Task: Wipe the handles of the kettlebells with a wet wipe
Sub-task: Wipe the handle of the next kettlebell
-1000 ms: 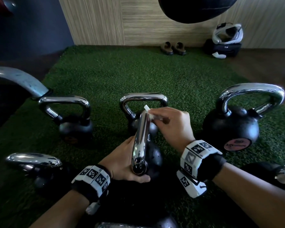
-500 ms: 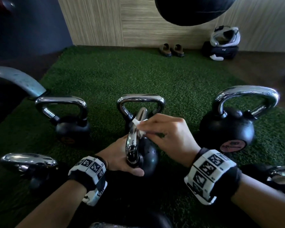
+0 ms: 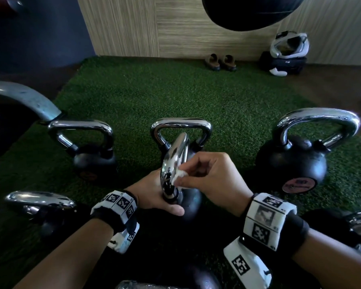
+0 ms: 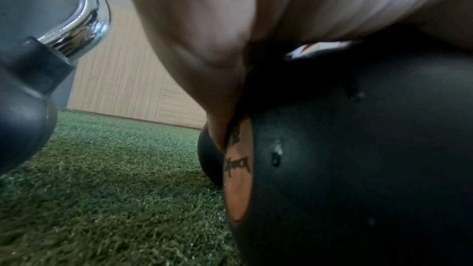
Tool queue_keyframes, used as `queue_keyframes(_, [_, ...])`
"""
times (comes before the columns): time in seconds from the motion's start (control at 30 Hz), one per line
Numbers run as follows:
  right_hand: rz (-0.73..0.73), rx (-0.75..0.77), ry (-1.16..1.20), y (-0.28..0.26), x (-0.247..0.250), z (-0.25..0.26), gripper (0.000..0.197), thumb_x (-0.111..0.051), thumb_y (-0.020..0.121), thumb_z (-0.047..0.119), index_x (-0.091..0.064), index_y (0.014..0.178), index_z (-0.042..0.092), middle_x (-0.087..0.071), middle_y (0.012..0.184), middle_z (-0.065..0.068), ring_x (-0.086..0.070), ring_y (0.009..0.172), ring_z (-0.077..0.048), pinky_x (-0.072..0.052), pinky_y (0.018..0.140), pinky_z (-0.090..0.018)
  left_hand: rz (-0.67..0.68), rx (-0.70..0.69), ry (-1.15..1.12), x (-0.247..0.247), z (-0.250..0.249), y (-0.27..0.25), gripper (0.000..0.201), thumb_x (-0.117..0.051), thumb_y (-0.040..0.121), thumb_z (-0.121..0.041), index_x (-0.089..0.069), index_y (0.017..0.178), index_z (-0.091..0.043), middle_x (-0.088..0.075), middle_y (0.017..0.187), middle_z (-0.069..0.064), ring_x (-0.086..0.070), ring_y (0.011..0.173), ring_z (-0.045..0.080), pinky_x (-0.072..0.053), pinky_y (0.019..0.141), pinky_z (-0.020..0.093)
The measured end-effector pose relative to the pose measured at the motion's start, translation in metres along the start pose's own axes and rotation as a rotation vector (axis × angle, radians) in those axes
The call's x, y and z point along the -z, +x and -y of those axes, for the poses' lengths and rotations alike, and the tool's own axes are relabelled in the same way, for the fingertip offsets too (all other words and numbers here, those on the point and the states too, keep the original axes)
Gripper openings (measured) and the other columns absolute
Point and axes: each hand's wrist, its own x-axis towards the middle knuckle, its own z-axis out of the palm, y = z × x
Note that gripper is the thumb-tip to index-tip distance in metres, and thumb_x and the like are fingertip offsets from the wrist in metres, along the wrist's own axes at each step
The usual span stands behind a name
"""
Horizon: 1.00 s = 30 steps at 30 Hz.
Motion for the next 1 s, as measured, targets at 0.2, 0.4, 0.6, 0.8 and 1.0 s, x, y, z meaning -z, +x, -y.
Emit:
queue_keyframes(0.2, [0.066, 0.025, -0.276, -0.016, -0.004, -0.016, 0.017, -0.093, 0.071, 0.020, -0.082, 0.083, 0.018, -0.078, 0.076, 0.009, -0.070, 0.068, 0.002, -0.053, 0.067, -0.014, 0.033, 0.068, 0.071, -0.003, 0.004, -0.005, 0.042, -0.096, 0.062, -0.048, -0.069, 0.090, -0.030, -0.063, 0.085, -0.032, -0.059, 0.088, -0.014, -0.042, 0.083, 0.007])
queue_keyframes(0.4, [0.189, -0.055, -0.270, -0.002, 0.010, -0.019, 0.028, -0.088, 0.076, 0.010, -0.080, 0.092, 0.032, -0.080, 0.091, 0.005, -0.076, 0.088, -0.013, -0.060, 0.090, -0.039, -0.040, -0.078, 0.054, -0.009, -0.008, -0.018, 0.084, -0.099, 0.057, -0.040, -0.051, 0.120, -0.068, -0.052, 0.130, -0.027, -0.046, 0.122, -0.018, -0.036, 0.108, 0.011])
queue_keyframes(0.6, [0.500, -0.024, -0.466, 0.001, -0.003, -0.017, 0.022, -0.078, 0.082, -0.001, -0.081, 0.099, 0.012, -0.062, 0.062, 0.038, -0.059, 0.067, 0.018, -0.041, 0.068, -0.001, -0.004, -0.186, 0.314, -0.021, 0.008, -0.027, 0.101, -0.087, 0.065, -0.066, -0.041, 0.150, -0.037, -0.037, 0.153, -0.011, -0.020, 0.142, -0.012, -0.013, 0.118, 0.008])
queue_keyframes(0.8, [0.564, -0.109, -0.189, 0.001, -0.002, -0.010, 0.035, -0.074, 0.086, -0.009, -0.072, 0.084, 0.026, -0.071, 0.067, 0.022, -0.064, 0.068, 0.011, -0.048, 0.069, -0.008, -0.041, -0.169, 0.213, -0.021, 0.008, -0.024, 0.094, -0.093, 0.061, -0.057, -0.041, 0.139, -0.056, -0.050, 0.143, -0.012, -0.036, 0.140, -0.003, -0.025, 0.119, 0.016])
queue_keyframes(1.0, [0.637, -0.209, 0.025, 0.005, -0.002, -0.018, 0.037, -0.068, 0.088, -0.013, -0.075, 0.086, 0.023, -0.076, 0.077, 0.011, -0.070, 0.072, 0.000, -0.055, 0.074, -0.016, -0.038, -0.118, 0.328, -0.019, 0.000, -0.028, 0.065, -0.075, 0.066, -0.078, -0.043, 0.122, -0.073, -0.048, 0.130, -0.022, -0.024, 0.133, -0.021, -0.014, 0.110, 0.001])
